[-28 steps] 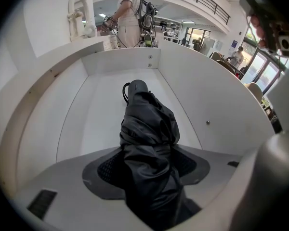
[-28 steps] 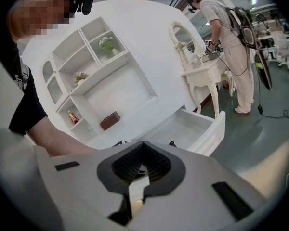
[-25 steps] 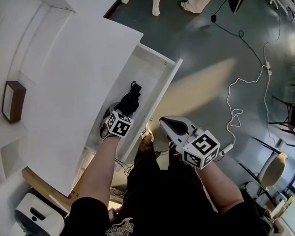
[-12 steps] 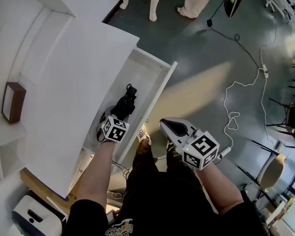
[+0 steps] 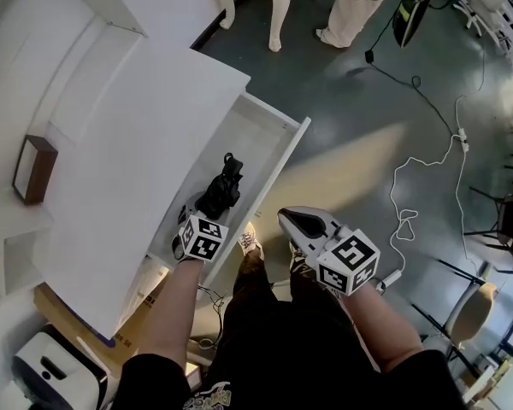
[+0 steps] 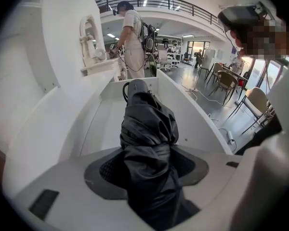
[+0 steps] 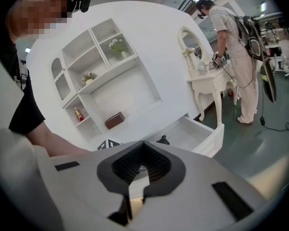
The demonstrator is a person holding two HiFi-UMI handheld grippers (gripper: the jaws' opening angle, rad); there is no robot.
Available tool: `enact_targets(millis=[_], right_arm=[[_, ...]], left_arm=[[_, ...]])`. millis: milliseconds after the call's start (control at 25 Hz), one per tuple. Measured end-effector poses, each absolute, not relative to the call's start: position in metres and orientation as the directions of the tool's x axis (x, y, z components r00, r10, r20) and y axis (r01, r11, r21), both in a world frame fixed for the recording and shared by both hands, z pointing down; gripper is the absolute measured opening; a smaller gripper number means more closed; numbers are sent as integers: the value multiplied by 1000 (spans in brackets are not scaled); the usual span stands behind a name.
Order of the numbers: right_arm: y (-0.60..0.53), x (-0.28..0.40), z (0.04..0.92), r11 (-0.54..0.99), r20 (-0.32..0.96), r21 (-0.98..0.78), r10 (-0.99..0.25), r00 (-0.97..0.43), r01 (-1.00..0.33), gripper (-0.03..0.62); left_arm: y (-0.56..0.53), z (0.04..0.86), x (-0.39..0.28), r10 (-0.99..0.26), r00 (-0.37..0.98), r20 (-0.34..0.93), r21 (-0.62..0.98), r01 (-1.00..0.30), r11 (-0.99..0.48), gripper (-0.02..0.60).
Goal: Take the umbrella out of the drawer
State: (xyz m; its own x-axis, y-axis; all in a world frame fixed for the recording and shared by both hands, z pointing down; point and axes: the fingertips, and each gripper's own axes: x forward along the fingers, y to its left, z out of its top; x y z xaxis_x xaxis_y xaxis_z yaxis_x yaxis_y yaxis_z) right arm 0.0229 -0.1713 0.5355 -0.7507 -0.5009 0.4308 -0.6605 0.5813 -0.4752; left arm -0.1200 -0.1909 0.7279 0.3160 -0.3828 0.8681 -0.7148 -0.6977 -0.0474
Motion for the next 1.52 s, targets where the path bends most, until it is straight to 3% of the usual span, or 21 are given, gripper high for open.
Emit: enact_targets(millis=[520, 960, 1520], right_arm=[[-168, 23, 502, 653, 376, -452, -479, -793, -609, 2], [-163, 29, 477, 706, 326, -435, -455, -828, -559, 2], [-141, 54, 436, 801, 250, -411, -360, -899, -435, 2]], left_arm=[[-179, 616, -124, -587, 327, 741, -89, -818, -568, 259], [-160, 515, -121, -759, 333, 559, -8, -914, -407, 261], [-101, 446, -88, -863, 272, 425, 122, -962, -243, 261]])
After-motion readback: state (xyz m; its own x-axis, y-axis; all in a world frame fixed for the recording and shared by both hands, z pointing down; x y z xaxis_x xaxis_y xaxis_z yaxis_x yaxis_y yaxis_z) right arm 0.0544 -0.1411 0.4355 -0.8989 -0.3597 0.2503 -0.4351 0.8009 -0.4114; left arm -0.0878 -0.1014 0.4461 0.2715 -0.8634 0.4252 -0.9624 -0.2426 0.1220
